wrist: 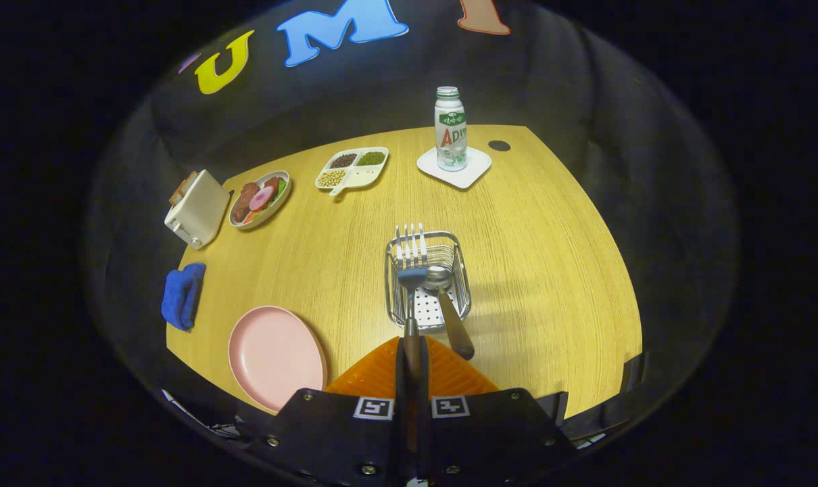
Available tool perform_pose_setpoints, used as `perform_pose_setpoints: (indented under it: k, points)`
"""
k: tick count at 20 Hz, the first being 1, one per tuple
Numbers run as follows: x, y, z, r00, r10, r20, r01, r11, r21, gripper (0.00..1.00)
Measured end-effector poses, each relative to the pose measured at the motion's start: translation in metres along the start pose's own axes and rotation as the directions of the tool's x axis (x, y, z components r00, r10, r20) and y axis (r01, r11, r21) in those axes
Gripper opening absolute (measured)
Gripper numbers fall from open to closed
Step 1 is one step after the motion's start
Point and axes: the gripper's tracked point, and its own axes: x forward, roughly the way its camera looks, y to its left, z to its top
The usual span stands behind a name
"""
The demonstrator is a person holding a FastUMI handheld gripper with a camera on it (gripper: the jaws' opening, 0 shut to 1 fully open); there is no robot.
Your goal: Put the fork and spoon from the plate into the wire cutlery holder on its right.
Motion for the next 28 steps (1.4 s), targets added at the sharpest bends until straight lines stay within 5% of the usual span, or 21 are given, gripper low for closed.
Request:
perform_pose_setpoints:
  k: [10, 24, 28]
  points:
    - [0.011, -0.004, -0.009, 0.996, 0.013, -0.087, -0.01, 0.999, 0.039, 0.09]
    - [-0.009, -0.006, 0.021, 1.0, -0.007, 0.029, 0.006, 0.999, 0.046, 0.17]
    - [-0.02, -0.008, 0.036, 0.993, -0.021, 0.113, 0.02, 1.0, 0.012, 0.3]
